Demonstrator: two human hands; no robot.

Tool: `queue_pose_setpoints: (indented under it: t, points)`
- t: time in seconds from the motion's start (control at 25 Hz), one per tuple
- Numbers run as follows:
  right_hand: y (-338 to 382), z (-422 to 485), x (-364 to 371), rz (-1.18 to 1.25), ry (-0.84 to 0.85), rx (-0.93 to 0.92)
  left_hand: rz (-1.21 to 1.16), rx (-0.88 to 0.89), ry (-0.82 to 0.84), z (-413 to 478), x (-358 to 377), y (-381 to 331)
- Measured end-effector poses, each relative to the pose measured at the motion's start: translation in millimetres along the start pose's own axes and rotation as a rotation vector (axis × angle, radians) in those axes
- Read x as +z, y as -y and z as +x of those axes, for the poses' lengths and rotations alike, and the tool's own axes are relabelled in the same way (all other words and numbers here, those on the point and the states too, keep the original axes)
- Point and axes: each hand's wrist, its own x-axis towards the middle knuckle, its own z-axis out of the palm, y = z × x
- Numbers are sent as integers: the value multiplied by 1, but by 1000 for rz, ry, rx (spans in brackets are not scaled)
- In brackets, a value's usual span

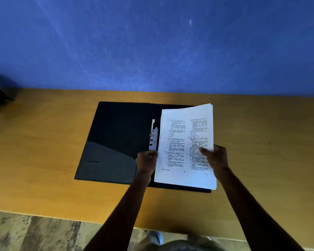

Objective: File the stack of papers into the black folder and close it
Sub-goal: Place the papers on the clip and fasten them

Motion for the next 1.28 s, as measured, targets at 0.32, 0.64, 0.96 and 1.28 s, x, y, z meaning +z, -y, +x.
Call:
queue_pose_setpoints:
  t: [0.32,0.64,0.96,1.28]
  points:
    - [-2,6,15,-74,-50,-11,299,212,-23,-5,-8,-5]
    - [-2,10,22,-132,-25,10,308,165,-53,-9,-14,-3]
    - [2,7,25,-205,2,-38,418,230,-126,-9,-2,8]
    - [3,4,24,-195,4,-36,402,266,-131,-5,-1,13]
